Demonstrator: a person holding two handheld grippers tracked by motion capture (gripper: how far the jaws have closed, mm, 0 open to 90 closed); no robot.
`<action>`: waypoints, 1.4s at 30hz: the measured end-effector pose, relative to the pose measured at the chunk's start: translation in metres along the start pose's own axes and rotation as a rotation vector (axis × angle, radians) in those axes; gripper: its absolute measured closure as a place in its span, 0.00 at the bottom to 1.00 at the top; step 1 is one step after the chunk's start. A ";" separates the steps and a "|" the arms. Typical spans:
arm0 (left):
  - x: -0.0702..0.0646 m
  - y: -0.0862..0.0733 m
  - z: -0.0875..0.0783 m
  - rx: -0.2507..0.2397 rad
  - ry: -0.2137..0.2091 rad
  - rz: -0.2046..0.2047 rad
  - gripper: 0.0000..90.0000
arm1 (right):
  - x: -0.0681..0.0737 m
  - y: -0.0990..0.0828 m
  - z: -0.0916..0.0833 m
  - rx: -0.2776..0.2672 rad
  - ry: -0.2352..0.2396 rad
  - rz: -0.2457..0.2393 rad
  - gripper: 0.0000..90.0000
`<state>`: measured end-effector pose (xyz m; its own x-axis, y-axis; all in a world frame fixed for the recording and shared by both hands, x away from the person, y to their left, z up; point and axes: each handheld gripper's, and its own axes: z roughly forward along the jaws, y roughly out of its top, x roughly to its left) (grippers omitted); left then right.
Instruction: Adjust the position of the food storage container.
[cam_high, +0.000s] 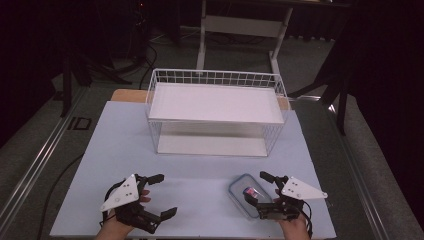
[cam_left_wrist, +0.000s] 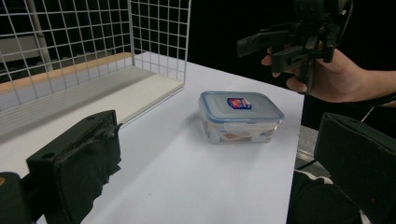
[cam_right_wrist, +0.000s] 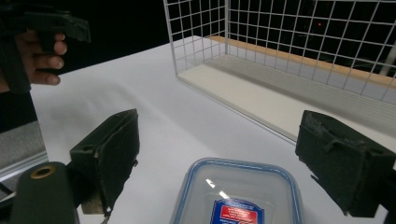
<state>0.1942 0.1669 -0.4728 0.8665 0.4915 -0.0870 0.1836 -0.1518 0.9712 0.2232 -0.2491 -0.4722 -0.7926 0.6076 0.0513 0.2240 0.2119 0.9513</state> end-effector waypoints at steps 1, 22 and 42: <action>0.000 0.000 0.000 0.000 0.002 0.003 0.02 | 0.000 0.000 0.001 0.001 0.009 -0.002 0.14; 0.000 -0.001 0.005 0.018 -0.020 0.013 0.02 | -0.004 0.007 -0.015 0.120 -0.017 0.016 0.60; 0.000 -0.002 0.010 0.028 -0.028 0.017 0.02 | -0.030 -0.042 -0.060 0.379 0.013 -0.031 1.00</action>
<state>0.1981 0.1587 -0.4764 0.8824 0.4641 -0.0773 0.1812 -0.1837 0.9661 0.2033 -0.3219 -0.4951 -0.8088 0.5873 0.0303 0.3919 0.4999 0.7723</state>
